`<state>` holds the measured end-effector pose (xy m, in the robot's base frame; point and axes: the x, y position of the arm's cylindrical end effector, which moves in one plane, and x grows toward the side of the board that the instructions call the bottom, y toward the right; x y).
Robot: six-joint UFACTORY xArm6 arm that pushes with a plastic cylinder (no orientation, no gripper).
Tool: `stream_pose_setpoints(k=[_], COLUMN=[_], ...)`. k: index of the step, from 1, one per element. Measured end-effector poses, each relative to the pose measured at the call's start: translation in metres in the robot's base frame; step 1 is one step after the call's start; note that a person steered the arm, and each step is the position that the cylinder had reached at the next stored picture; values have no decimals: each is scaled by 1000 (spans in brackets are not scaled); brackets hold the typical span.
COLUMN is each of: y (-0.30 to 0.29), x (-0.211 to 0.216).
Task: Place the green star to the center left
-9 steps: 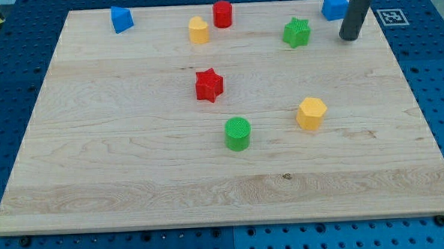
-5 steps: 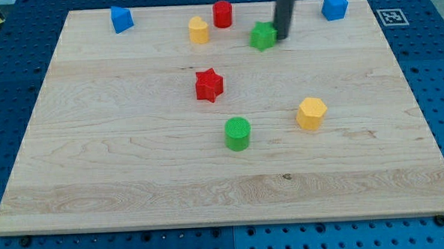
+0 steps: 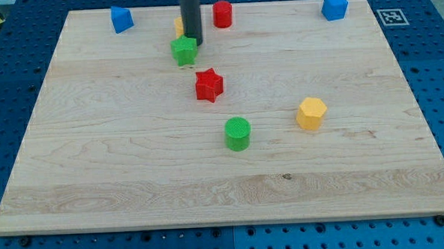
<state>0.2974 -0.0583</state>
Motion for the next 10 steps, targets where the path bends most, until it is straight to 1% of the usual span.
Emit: stream_pose_setpoints(k=[1,3,5,6,8,10], y=[-6,-6,-9,-10,-11,-27], x=[14,63,102,115,117,128])
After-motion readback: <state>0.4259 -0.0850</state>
